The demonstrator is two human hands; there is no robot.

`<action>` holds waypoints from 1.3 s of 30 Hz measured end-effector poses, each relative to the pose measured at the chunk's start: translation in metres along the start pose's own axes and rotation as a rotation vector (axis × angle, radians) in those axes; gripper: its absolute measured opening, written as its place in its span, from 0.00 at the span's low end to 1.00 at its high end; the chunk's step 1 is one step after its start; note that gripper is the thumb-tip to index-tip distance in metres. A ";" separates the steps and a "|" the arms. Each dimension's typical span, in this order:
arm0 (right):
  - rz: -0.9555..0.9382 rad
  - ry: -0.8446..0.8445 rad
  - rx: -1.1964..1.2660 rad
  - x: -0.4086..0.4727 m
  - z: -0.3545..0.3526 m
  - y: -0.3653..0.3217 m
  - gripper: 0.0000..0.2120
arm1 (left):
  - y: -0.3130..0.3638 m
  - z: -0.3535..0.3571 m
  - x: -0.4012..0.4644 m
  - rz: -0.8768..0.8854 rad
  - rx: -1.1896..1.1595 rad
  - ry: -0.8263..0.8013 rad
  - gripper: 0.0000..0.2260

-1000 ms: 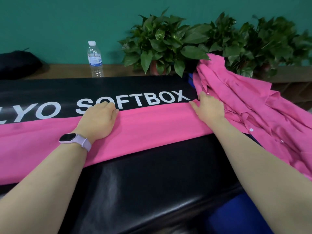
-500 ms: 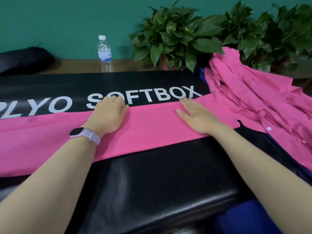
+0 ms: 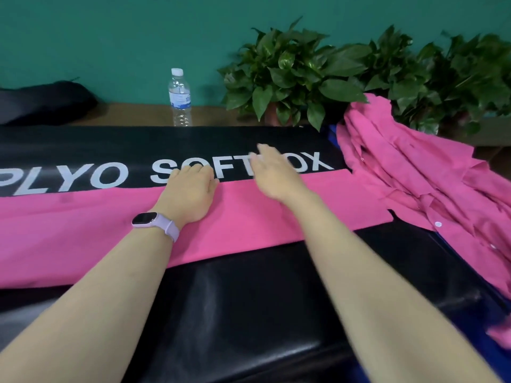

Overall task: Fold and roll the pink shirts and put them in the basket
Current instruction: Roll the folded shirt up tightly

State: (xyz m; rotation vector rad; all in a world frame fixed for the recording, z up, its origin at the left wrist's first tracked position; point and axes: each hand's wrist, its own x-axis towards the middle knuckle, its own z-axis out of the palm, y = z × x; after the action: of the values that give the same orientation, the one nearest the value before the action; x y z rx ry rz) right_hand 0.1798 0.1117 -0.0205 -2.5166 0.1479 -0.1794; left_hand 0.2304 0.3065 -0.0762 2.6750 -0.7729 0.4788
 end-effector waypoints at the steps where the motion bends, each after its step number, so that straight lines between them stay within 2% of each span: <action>1: -0.029 0.022 0.226 0.001 0.022 -0.035 0.22 | 0.000 -0.003 -0.001 0.001 -0.013 0.002 0.09; 3: -0.055 0.154 0.611 -0.003 0.059 -0.078 0.18 | 0.001 -0.008 -0.002 0.022 0.000 -0.019 0.06; 4: -0.063 0.257 0.713 -0.008 0.071 -0.087 0.15 | 0.002 -0.010 -0.003 0.037 0.032 -0.038 0.07; 7: -0.069 0.448 0.682 -0.007 0.088 -0.081 0.11 | 0.006 -0.012 0.001 0.052 0.126 -0.073 0.12; 10: -0.142 0.432 0.649 0.001 0.098 -0.078 0.12 | 0.006 -0.012 0.000 0.023 0.161 -0.088 0.11; 16: -0.110 0.313 0.576 0.011 0.105 -0.074 0.12 | 0.002 -0.025 -0.018 -0.175 0.308 -0.080 0.09; 19: -0.242 0.236 0.488 0.006 0.106 -0.076 0.12 | -0.004 -0.035 -0.034 -0.266 0.277 -0.089 0.11; 23: -0.424 0.137 0.323 0.002 0.110 -0.077 0.12 | -0.058 -0.068 -0.072 -0.422 0.224 -0.051 0.20; 27: -0.489 -0.005 0.227 0.002 0.114 -0.077 0.06 | -0.125 -0.112 -0.116 -0.547 0.249 -0.121 0.26; 30: -0.540 -0.021 0.160 0.000 0.114 -0.079 0.02 | -0.154 -0.133 -0.133 -0.534 0.253 -0.134 0.25; 33: -0.558 -0.027 0.125 -0.003 0.112 -0.081 0.06 | -0.168 -0.144 -0.138 -0.471 0.252 -0.105 0.23; 37: -0.551 -0.061 0.066 -0.005 0.111 -0.080 0.11 | -0.174 -0.154 -0.122 -0.356 0.371 0.025 0.20; 39: -0.541 -0.069 0.032 -0.004 0.111 -0.079 0.13 | -0.177 -0.153 -0.109 -0.358 0.401 0.040 0.19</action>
State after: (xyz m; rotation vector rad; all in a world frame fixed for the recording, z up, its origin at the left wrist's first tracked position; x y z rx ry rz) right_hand 0.1987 0.2399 -0.0648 -2.4711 -0.5631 -0.3053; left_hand 0.2072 0.5572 -0.0185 3.0659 -0.1840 0.6443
